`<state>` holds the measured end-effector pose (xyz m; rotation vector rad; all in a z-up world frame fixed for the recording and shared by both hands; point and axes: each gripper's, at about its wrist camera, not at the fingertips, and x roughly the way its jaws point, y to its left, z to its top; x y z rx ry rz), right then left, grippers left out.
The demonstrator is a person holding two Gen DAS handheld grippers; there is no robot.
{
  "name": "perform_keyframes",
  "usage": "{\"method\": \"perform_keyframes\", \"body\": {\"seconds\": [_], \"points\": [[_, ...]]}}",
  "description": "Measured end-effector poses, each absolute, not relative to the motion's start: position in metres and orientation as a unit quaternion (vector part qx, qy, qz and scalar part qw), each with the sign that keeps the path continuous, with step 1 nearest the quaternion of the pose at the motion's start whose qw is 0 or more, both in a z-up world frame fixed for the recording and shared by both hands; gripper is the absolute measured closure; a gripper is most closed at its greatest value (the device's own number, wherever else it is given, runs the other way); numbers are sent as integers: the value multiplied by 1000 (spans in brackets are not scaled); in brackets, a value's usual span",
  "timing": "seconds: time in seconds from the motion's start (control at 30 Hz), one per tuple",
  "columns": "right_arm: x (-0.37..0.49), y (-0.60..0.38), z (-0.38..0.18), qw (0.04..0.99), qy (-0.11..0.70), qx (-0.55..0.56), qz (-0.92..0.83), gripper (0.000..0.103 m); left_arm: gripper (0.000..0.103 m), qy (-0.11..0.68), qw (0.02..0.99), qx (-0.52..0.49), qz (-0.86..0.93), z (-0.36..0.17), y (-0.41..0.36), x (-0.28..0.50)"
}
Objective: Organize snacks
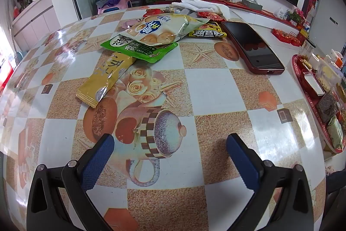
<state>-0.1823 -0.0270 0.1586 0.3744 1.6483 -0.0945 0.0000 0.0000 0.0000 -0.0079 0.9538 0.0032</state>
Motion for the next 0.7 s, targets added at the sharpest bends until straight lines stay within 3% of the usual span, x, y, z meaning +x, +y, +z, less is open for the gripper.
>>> {"method": "perform_keyframes", "body": {"seconds": [0.47, 0.7], "points": [[-180, -5, 147, 659, 740, 136, -2, 1, 0, 459, 888, -4, 2, 0, 0, 0], [-190, 26, 78, 603, 792, 89, 31, 1, 0, 459, 888, -4, 2, 0, 0, 0]]}}
